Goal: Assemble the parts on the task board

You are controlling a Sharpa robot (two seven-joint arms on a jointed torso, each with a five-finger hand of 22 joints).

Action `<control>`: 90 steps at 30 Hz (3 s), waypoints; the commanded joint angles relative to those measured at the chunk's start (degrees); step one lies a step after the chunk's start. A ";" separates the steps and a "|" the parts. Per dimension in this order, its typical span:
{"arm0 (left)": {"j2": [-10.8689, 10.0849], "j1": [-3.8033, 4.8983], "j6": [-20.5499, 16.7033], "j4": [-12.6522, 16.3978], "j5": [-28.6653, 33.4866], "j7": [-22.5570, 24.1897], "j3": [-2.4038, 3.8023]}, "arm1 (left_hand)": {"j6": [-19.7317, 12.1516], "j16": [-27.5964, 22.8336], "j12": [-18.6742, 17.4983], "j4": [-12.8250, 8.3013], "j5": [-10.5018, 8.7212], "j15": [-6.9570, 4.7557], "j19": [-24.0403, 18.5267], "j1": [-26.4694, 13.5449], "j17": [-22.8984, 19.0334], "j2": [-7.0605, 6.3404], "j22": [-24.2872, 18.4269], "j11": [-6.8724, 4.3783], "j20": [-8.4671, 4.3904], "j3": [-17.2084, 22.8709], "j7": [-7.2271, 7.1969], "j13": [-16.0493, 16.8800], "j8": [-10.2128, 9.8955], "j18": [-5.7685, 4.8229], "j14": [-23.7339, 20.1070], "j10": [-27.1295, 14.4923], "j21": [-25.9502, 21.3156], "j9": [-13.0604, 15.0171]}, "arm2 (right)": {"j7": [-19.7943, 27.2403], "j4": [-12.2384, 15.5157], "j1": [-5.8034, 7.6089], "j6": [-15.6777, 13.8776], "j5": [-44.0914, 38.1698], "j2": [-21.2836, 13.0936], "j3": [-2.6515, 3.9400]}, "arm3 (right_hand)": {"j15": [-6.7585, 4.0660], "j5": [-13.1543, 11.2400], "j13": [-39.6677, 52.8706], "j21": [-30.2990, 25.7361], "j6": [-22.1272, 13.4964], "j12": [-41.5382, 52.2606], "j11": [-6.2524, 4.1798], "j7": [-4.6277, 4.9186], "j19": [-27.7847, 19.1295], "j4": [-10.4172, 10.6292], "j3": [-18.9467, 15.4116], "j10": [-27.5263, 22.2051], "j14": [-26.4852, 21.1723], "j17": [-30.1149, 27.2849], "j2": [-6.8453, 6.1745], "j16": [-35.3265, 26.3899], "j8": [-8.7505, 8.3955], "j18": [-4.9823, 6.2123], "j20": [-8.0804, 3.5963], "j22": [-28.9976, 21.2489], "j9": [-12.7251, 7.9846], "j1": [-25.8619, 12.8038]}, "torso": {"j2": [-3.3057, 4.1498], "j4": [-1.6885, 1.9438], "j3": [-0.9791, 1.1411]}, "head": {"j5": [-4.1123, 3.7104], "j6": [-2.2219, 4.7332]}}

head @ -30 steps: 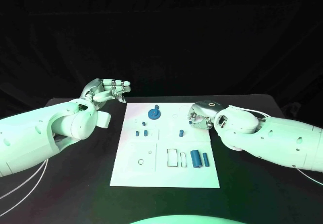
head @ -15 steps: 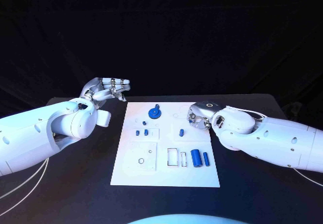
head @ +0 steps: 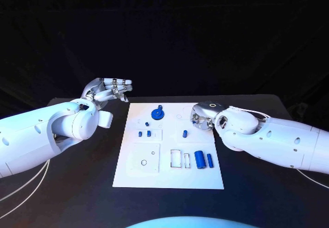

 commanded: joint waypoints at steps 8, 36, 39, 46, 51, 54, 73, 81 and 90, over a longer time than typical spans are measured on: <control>0.01 0.05 0.40 0.07 0.42 -0.37 0.04 | -0.48 -0.30 0.13 -0.80 0.05 0.16 0.50 0.68 -0.15 0.53 -0.17 0.07 0.17 0.05 0.01 0.09 -0.01 0.76 -0.26 -0.42 -0.36 -0.14 | 0.21 0.54 -0.61 -1.89 0.53 -0.60 -0.37 | -0.57 -0.96 0.00 1.06 1.16 -0.26 -0.37 -0.09 0.60 -2.27 2.91 1.75 2.89 -0.33 1.32 -0.20 0.54 -0.93 -0.34 5.30 0.52 -0.53 | -0.08 -0.03 -0.02 | 0.04 0.00; 0.25 0.04 0.82 -0.55 0.66 -1.00 0.03 | -1.08 -0.37 0.05 -1.06 0.03 0.34 0.64 0.53 -0.28 0.46 -0.32 0.36 0.24 -0.25 0.29 0.07 -0.09 0.71 -0.37 -1.09 -0.55 -0.29 | 0.35 12.94 1.00 -8.84 2.67 -6.53 0.65 | -0.64 -1.09 -0.20 1.88 1.60 -0.77 -0.48 -0.21 0.92 -3.51 3.76 2.55 2.96 -0.14 0.62 0.06 0.54 -1.10 -0.39 6.00 0.89 -2.57 | -0.09 -0.11 -0.02 | 0.65 1.03; 0.44 0.04 0.84 -0.59 0.70 -0.98 0.03 | -1.08 -0.37 0.05 -1.06 0.03 0.34 0.64 0.53 -0.28 0.46 -0.32 0.36 0.24 -0.25 0.29 0.07 -0.09 0.71 -0.37 -1.09 -0.55 -0.29 | 0.52 15.23 0.98 -8.98 3.04 -6.24 0.70 | -0.65 -1.05 -0.20 1.88 1.61 -0.78 -0.49 -0.22 0.92 -3.55 3.78 2.58 2.96 -0.13 0.61 0.06 0.55 -1.10 -0.39 6.01 0.91 -2.62 | -0.09 -0.02 0.00 | 1.07 1.10; 1.08 -0.01 0.95 -0.81 0.90 -0.88 0.00 | -1.12 -0.37 0.05 -1.07 0.03 0.36 0.64 0.52 -0.29 0.46 -0.34 0.37 0.24 -0.26 0.30 0.07 -0.09 0.71 -0.38 -1.13 -0.56 -0.30 | 1.18 18.47 0.61 -8.79 3.86 -3.60 0.68 | -0.71 -0.52 -0.20 2.03 1.65 -0.88 -0.55 -0.25 1.00 -3.96 4.04 2.78 2.97 -0.19 0.60 0.06 0.51 -1.12 -0.43 6.15 0.99 -2.88 | -0.09 0.20 -0.12 | 2.79 0.77; 1.58 -0.06 0.97 -0.87 1.00 -0.98 -0.13 | -1.28 -0.41 0.04 -1.10 0.03 0.42 0.63 0.43 -0.33 0.43 -0.39 0.44 0.28 -0.36 0.37 0.07 -0.10 0.70 -0.46 -1.30 -0.64 -0.34 | 1.96 18.00 -0.58 -8.14 4.26 0.11 0.42 | -0.71 -0.31 -0.20 1.88 1.63 -0.93 -0.54 -0.23 0.93 -4.09 4.10 2.82 2.95 -0.30 0.60 0.02 0.48 -1.09 -0.44 6.09 1.02 -3.05 | -0.10 0.14 -0.08 | 4.77 0.25; 1.77 -0.07 0.91 -0.73 1.01 -0.98 -0.18 | -1.40 -0.45 0.02 -1.13 0.02 0.46 0.62 0.38 -0.36 0.40 -0.43 0.50 0.31 -0.42 0.42 0.06 -0.11 0.70 -0.55 -1.46 -0.70 -0.36 | 2.40 16.93 -1.71 -7.89 4.43 2.06 0.24 | -0.71 -0.17 -0.21 1.81 1.59 -0.99 -0.53 -0.22 0.90 -4.17 4.16 2.82 2.95 -0.31 0.65 0.02 0.45 -1.08 -0.44 6.07 1.03 -3.16 | -0.08 0.04 -0.09 | 5.62 0.07; 2.20 -0.07 0.17 0.46 2.25 -0.21 -0.25 | -1.95 -0.39 0.29 -0.06 -0.16 0.83 0.57 -1.67 -0.50 0.46 -0.95 0.75 0.72 -1.65 0.58 0.17 0.07 0.67 -0.77 -2.12 -1.46 -0.46 | 2.77 11.18 -6.19 -6.35 4.19 8.28 -0.27 | -0.68 0.08 -0.23 1.56 1.44 -1.14 -0.47 -0.15 0.78 -4.37 4.22 2.76 2.95 -0.34 0.69 0.02 0.34 -1.03 -0.44 5.98 1.06 -3.50 | 0.03 0.11 -0.11 | 8.03 -1.76; 2.15 -0.07 0.19 0.56 2.40 -0.13 -0.25 | -2.01 -0.36 0.36 0.05 -0.17 0.84 0.59 -1.86 -0.51 0.46 -1.04 0.75 0.76 -1.83 0.58 0.20 0.11 0.68 -0.78 -2.20 -1.60 -0.47 | 2.50 10.22 -6.78 -5.53 4.03 8.72 -0.29 | -0.67 0.14 -0.23 1.58 1.43 -1.16 -0.46 -0.15 0.79 -4.39 4.23 2.77 2.94 -0.37 0.71 0.01 0.33 -1.03 -0.44 6.00 1.06 -3.56 | -0.04 0.07 -0.09 | 8.46 -2.33; 2.12 -0.07 0.94 0.62 2.43 -0.37 -0.25 | -2.12 -0.34 0.41 0.14 -0.18 0.86 0.62 -2.02 -0.53 0.45 -1.15 0.78 0.80 -2.04 0.59 0.22 0.13 0.69 -0.81 -2.34 -1.74 -0.48 | 1.70 9.50 -6.93 -4.26 3.82 8.90 -0.40 | -0.66 0.25 -0.22 1.51 1.43 -1.18 -0.46 -0.15 0.76 -4.45 4.24 2.81 2.94 -0.38 0.77 0.01 0.32 -1.02 -0.43 5.98 1.09 -3.69 | -0.03 0.08 -0.09 | 8.09 -2.46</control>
